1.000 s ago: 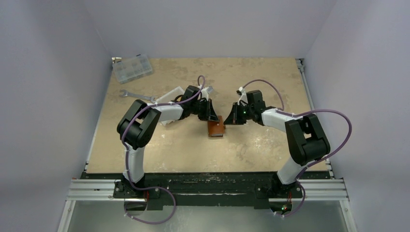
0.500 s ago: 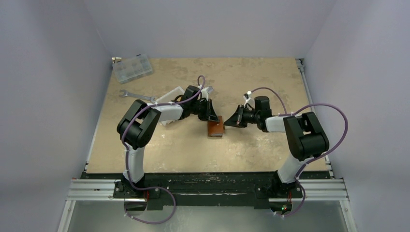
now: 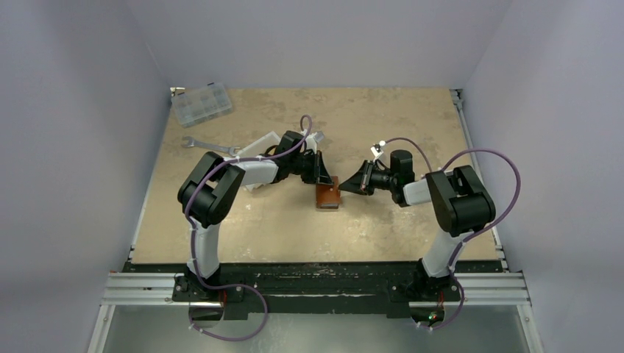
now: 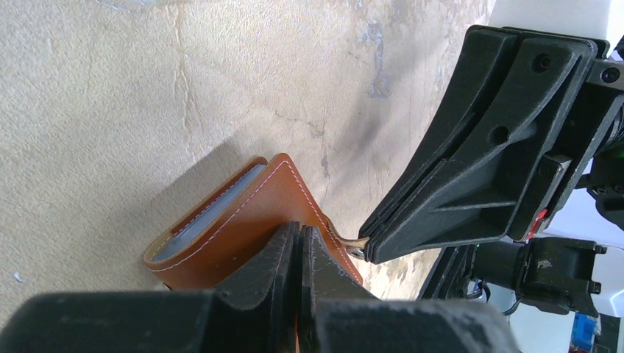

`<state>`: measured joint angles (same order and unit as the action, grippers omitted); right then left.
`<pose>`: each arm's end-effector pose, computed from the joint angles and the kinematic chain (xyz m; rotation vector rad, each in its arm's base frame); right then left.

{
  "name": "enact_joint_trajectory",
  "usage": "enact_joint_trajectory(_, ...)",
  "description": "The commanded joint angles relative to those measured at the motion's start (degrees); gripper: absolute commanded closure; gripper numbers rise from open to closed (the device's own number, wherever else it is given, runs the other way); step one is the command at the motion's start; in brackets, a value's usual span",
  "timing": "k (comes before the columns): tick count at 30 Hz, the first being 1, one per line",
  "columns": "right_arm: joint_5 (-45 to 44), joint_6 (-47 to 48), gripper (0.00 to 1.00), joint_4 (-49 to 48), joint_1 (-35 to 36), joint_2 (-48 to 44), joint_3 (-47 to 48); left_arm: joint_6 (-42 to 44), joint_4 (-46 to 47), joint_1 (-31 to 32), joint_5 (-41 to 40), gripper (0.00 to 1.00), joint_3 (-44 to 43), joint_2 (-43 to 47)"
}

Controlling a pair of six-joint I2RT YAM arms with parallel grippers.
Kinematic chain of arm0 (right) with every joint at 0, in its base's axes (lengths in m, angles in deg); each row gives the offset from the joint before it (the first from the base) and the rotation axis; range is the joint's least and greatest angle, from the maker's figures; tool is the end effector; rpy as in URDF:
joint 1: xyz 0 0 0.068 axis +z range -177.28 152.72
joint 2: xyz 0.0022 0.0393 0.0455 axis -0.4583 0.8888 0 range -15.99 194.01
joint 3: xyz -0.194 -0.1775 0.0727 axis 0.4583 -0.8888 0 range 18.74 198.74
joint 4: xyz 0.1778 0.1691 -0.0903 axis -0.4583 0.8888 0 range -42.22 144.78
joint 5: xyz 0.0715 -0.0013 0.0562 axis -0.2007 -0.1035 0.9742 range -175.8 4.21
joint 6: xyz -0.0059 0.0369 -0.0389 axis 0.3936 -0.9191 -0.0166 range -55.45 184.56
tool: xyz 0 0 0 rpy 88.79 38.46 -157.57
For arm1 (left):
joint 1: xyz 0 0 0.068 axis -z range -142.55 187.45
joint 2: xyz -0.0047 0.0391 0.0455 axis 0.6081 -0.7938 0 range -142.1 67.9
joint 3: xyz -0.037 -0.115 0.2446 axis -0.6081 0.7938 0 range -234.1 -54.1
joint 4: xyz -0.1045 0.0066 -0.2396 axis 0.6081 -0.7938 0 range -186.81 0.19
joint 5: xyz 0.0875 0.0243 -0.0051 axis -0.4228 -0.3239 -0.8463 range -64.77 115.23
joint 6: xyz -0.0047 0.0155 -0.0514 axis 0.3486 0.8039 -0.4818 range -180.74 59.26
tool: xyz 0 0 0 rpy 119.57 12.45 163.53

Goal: Put the credit cards into the card holder
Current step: Close the card holder at the center of the board.

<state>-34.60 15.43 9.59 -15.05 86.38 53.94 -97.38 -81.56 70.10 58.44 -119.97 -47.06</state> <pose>0.2982 0.0930 0.1222 0.1054 2.2497 1.5446 0.3396 -0.2408 0.1392 0.2500 2.4723 -1.2445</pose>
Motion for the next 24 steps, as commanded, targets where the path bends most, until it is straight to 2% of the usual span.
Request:
enact_joint_trajectory(1,4.5,-3.9,1.0,-7.1,0.4,-0.2,1.0,2.5,-5.9,0.3,-4.6,1.0,2.7,-2.2)
enact_joint_trajectory(14,0.2,-2.9,1.0,-4.3,2.3,2.2,3.1,2.2,-5.7,0.5,-4.4,1.0,2.5,-2.2)
enact_joint_trajectory(16,-0.9,-0.6,1.0,-1.4,2.3,2.2,3.5,2.1,-5.8,0.5,-4.2,1.0,2.4,-2.1)
enact_joint_trajectory(21,-0.8,-0.5,1.0,-2.5,2.4,3.4,3.6,-0.2,-4.2,0.0,-0.5,1.0,1.7,-1.1)
enact_joint_trajectory(24,-0.9,-0.3,1.0,-2.9,2.4,3.7,3.5,-1.9,-3.7,-0.5,1.0,0.89,0.7,0.9)
